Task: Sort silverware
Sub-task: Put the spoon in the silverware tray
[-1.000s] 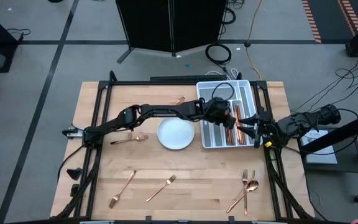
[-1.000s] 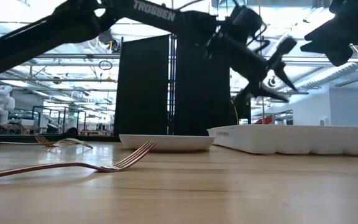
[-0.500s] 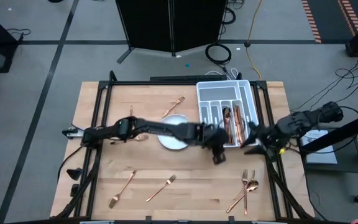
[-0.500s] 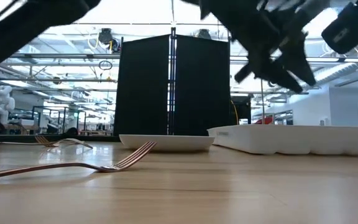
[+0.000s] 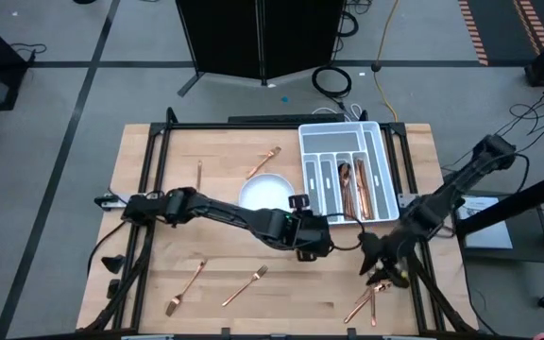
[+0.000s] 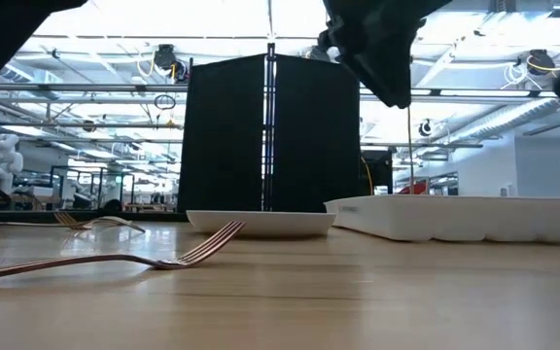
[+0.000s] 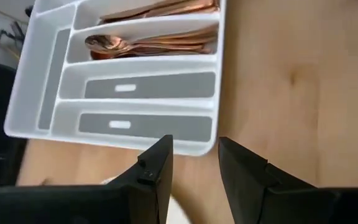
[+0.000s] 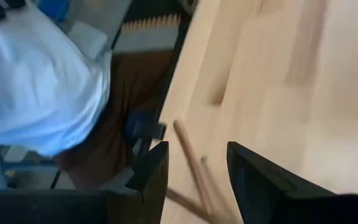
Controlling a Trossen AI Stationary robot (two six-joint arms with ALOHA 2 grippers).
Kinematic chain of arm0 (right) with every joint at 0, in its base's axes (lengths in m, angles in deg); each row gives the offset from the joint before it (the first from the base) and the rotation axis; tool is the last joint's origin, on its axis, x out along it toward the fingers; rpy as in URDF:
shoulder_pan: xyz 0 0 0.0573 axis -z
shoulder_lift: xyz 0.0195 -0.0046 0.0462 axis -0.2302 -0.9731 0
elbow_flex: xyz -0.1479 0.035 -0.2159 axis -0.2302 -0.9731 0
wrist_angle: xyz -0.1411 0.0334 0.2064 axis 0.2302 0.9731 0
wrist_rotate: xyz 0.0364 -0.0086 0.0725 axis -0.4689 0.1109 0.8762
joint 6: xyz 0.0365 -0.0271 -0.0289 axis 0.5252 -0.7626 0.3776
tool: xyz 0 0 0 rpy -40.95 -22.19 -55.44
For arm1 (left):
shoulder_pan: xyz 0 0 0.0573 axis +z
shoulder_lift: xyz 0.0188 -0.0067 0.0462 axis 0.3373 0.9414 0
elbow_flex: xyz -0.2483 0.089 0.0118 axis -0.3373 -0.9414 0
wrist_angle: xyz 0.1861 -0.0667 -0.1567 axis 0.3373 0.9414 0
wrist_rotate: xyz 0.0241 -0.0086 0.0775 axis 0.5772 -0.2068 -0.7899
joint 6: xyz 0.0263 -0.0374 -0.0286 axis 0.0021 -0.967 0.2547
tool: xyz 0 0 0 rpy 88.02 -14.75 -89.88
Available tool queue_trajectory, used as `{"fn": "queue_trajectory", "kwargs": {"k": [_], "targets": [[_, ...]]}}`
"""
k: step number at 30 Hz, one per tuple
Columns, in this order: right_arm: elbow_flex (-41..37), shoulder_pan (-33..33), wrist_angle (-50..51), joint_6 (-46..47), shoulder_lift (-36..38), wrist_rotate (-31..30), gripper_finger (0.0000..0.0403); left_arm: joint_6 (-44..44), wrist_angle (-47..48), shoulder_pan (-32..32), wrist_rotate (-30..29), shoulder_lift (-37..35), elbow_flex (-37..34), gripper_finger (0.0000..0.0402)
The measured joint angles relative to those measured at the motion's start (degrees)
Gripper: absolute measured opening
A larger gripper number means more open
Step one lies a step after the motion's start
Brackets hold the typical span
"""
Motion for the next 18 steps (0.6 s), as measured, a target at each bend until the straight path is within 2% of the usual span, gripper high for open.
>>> {"fn": "queue_trajectory", "kwargs": {"k": [4,7,9,12,18], "targets": [[0.00,-4.20,-7.90,4.12,-8.74,1.31,0.0155,5.50,1.00,-0.52,-0.35,-3.38,-0.13,0.0123],[1.17,-7.78,-14.19,3.69,-15.25,2.37,0.0155,7.86,0.97,-0.94,-0.44,-8.37,-0.38,0.0123],[2.71,-9.90,-14.92,2.50,-19.31,2.47,0.0155,8.39,-1.36,-1.29,-0.47,-12.42,-3.02,0.0123],[5.00,-12.35,-13.91,2.15,-25.32,2.71,0.0155,8.42,-8.17,-2.08,0.96,-18.48,-10.49,0.0123],[8.09,-14.62,-12.78,-0.26,-34.73,2.87,0.0155,9.39,-28.61,-3.46,3.82,-27.89,-31.85,0.0123]]}}
